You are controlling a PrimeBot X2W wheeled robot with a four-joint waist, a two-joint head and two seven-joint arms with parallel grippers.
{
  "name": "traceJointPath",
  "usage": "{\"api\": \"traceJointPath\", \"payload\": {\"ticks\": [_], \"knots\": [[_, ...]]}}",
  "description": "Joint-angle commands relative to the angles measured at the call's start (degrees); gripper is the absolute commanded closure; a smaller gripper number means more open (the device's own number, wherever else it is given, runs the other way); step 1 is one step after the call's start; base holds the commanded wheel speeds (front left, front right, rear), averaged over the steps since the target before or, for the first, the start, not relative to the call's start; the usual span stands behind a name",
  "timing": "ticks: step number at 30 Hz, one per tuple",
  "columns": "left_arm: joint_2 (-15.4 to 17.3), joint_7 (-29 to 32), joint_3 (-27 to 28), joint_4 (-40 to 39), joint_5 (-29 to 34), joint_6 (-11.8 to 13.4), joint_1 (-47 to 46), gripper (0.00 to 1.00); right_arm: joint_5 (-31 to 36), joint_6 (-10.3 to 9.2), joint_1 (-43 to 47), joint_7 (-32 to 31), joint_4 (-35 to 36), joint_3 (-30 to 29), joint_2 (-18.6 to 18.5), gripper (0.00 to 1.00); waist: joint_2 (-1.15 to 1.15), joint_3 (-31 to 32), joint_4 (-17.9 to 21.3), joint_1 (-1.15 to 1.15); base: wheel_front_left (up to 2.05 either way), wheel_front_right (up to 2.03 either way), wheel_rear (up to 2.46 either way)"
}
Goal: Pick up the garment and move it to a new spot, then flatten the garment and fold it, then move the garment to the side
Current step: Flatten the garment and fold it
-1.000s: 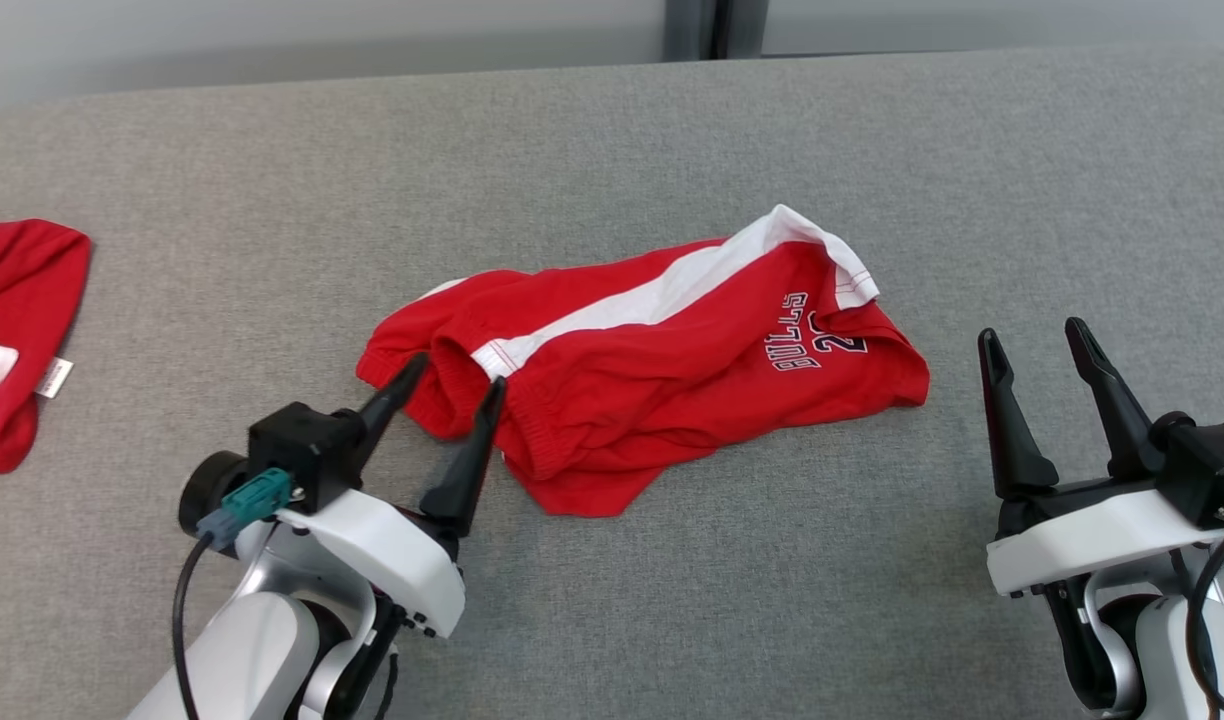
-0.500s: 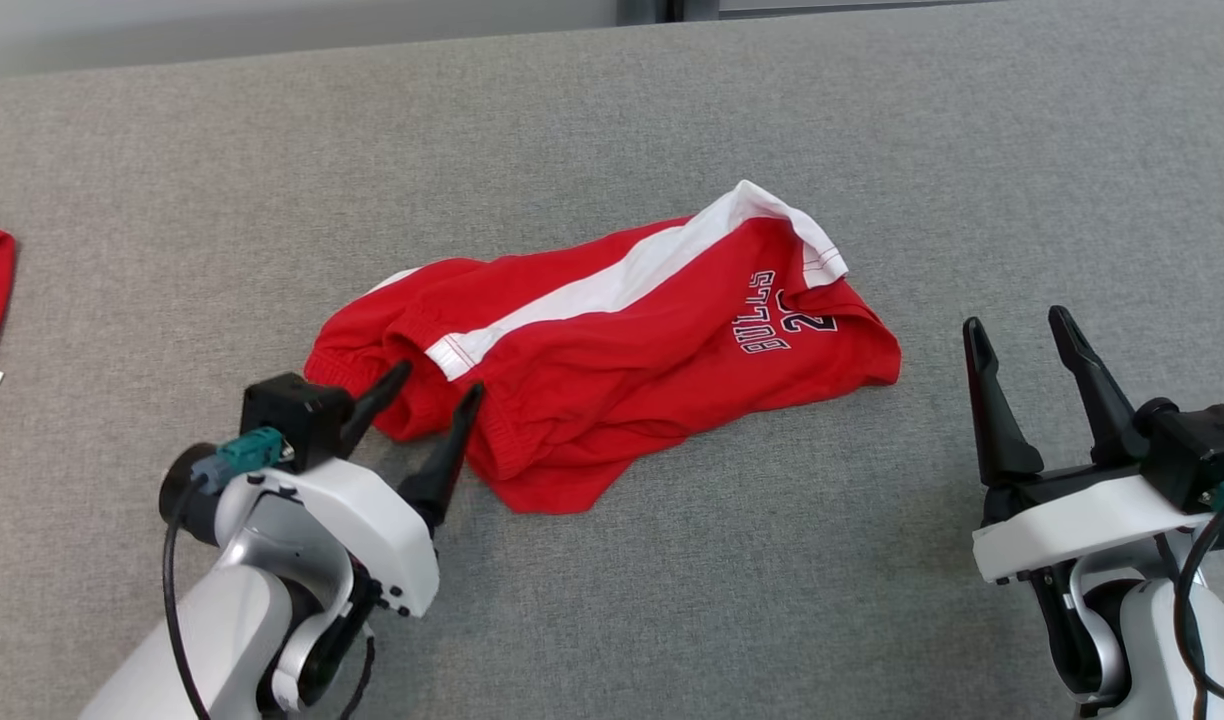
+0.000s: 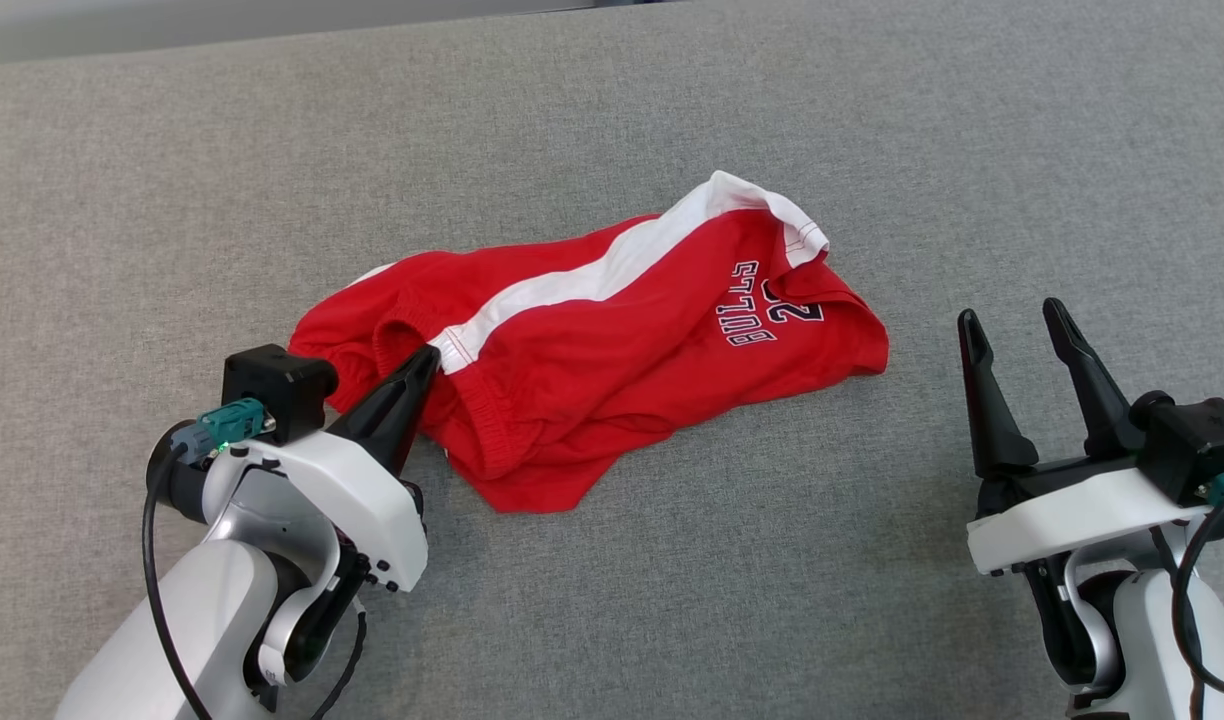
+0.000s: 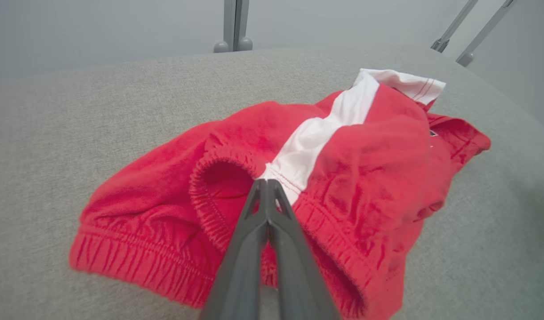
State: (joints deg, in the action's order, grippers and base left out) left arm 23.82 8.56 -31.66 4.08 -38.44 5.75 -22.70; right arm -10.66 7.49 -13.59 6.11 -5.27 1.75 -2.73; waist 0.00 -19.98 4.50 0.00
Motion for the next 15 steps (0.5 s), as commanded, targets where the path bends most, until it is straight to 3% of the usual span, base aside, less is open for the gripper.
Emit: {"api": "traceJointPath", "payload": {"ticks": [1,15], "knots": [[0.03,-0.14,-0.06,-0.03,0.0,-0.07,-0.83,1.0,-0.4,0.02,-0.77,0.59,-0.23,-0.15,-0.29,0.0,0.0,-0.19,0.15,0.0,0.0,0.0,0.0],[0.33,-2.64,0.3,-0.36,1.52,1.39,-0.69,1.0,-0.53,0.02,-1.09,1.08,-0.71,-0.59,-0.3,0.0,0.0,0.47,-0.17,0.0,0.0,0.0,0.0]]}}
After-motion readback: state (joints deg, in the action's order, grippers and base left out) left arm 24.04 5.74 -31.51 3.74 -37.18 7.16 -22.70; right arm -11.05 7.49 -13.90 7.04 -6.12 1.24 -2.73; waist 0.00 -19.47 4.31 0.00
